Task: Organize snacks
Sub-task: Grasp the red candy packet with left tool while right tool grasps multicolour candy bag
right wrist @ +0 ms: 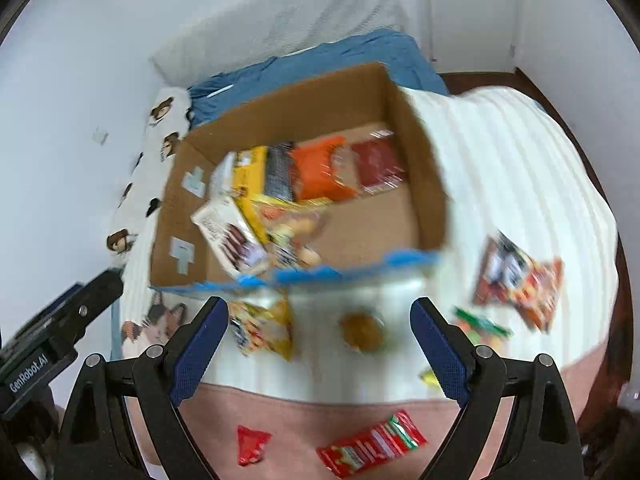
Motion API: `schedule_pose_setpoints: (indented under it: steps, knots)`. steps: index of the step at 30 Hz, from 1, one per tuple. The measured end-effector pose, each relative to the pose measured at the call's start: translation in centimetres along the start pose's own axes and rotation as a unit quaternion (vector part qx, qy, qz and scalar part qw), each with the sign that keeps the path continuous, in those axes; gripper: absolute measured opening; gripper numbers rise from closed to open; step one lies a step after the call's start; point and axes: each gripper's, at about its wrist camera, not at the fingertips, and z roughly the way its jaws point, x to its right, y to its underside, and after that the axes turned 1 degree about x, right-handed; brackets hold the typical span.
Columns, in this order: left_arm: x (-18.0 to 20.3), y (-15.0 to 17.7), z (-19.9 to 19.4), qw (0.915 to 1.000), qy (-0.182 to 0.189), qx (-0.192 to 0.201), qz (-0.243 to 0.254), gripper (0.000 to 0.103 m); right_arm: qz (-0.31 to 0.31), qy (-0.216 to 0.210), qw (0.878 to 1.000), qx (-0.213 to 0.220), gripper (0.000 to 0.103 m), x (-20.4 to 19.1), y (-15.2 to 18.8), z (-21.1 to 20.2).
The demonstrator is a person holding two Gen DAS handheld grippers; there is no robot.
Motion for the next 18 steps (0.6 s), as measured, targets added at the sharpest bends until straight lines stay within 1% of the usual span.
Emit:
schedule_pose_setpoints:
  steps: [2, 4, 8, 10, 13, 14, 15, 17, 18]
  knots:
    - [0.9, 1.9, 0.9, 0.9999, -0.004, -0.015, 0.004, 0.089, 0.035, 0.01, 0.999, -0.006, 0.095, 3.0, 1.4, -0.2]
    - [1.9, 3.9, 2.7, 0.9991, -0.006, -0.041, 0.008, 0.089, 0.072, 0.005, 0.997, -0.023, 0.095, 6.0, 2.6, 0.3]
    - [3.6, 7.7, 6.6, 0.9948, -0.009, -0.101, 0.014, 0.089, 0.14, 0.032, 0.988, -0.049, 0.095, 12.0, 4.8, 2.8]
    - [4.7, 9.4, 8.7, 0.9918, -0.017, -0.123, 0.029, 0.089, 0.151, 0.042, 0.985, -0.065, 0.095, 13.5, 5.5, 4.6]
    - [6.0, 11.2, 10.9, 0.9874, -0.037, -0.143, 0.057, 0.089, 0.155, 0.055, 0.983, -0.08, 0.093, 14.7, 6.2, 7.6]
    - [6.4, 11.7, 11.6, 0.9857, -0.042, -0.149, 0.066, 0.089, 0.15, 0.061, 0.983, -0.083, 0.087, 14.8, 6.3, 8.4]
    - [6.7, 12.1, 12.0, 0.9845, -0.045, -0.153, 0.074, 0.089, 0.147, 0.066, 0.983, -0.087, 0.072, 14.9, 6.5, 9.1]
    - [7.4, 12.9, 12.6, 0.9817, -0.046, -0.159, 0.094, 0.089, 0.136, 0.088, 0.982, -0.095, 0.057, 15.2, 7.0, 10.1]
    - [7.7, 13.2, 12.6, 0.9806, -0.044, -0.16, 0.104, 0.089, 0.13, 0.085, 0.984, -0.087, 0.052, 15.3, 7.3, 9.9]
